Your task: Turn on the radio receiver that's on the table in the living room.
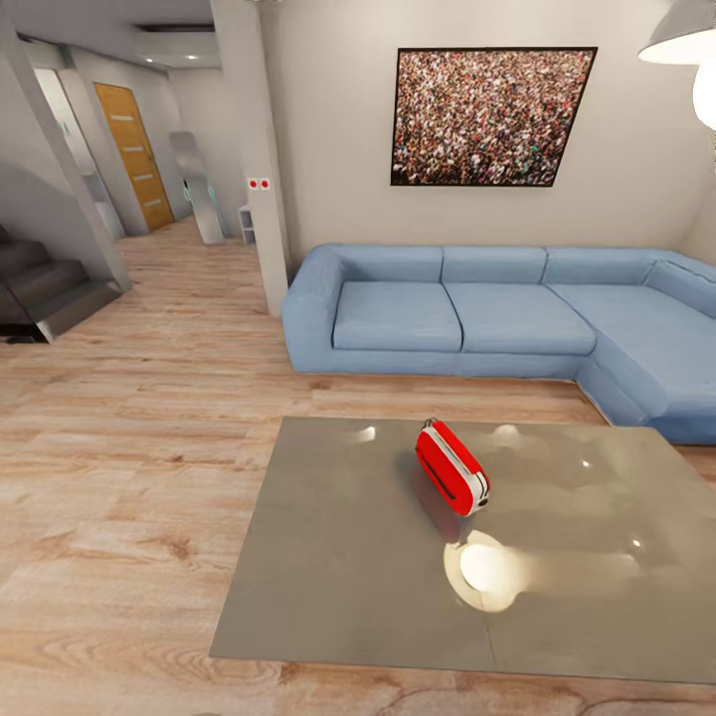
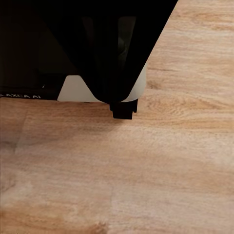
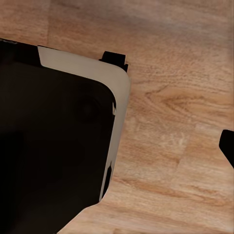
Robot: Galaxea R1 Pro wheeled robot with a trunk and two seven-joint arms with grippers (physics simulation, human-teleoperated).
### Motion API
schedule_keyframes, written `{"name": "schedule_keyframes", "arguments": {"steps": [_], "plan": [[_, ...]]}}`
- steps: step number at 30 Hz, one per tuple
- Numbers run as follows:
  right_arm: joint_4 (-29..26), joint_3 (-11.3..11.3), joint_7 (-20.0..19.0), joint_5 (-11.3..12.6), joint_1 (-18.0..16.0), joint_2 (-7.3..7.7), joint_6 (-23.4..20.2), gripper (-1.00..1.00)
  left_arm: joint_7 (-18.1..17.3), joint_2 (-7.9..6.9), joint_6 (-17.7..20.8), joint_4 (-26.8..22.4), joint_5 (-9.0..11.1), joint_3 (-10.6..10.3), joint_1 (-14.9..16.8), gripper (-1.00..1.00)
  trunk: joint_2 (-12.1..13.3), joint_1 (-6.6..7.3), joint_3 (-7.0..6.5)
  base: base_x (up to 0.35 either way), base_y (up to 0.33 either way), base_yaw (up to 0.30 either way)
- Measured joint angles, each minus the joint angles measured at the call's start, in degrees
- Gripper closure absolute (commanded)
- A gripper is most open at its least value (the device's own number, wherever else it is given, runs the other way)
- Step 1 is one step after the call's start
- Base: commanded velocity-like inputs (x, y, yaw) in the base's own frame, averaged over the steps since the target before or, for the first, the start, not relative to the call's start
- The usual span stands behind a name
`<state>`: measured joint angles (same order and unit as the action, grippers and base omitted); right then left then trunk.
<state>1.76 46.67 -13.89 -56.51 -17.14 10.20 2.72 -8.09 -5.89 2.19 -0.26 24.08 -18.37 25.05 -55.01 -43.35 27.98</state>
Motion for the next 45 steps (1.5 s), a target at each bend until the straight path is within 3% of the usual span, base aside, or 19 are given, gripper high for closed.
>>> {"name": "schedule_keyframes", "arguments": {"steps": [22,28,32,38,45], "plan": [[0.0,0.09,0.0,0.0,0.0,-0.44,0.0,-1.0,-0.06,0.17,0.02,0.0,-0.06,0.0,0.0,1.0,0.0,0.0,-2.05,0.0,0.0,0.0],[0.0,0.09,0.0,0.0,0.0,-0.46,0.0,-1.0,-0.08,1.42,0.54,0.07,-0.06,-0.01,-0.14,1.0,0.0,0.0,-2.55,0.0,0.0,0.0],[0.03,0.09,0.0,0.0,0.0,-0.65,-0.08,-1.0,-0.08,1.96,0.5,0.03,-0.09,-0.02,-1.85,1.0,0.0,0.0,-2.65,0.0,0.0,0.0],[0.08,0.15,-0.08,0.27,2.04,-1.85,-0.96,-1.0,-0.08,3.62,-0.09,0.0,-0.08,0.0,-3.77,1.0,0.0,0.0,-2.68,0.0,0.0,0.0],[0.09,0.21,-0.01,3.51,4.25,-3.48,-1.44,-1.0,-0.08,5.03,-0.23,0.0,-0.09,0.01,-5.05,1.0,0.0,0.0,-2.68,0.0,0.0,0.0]]}}
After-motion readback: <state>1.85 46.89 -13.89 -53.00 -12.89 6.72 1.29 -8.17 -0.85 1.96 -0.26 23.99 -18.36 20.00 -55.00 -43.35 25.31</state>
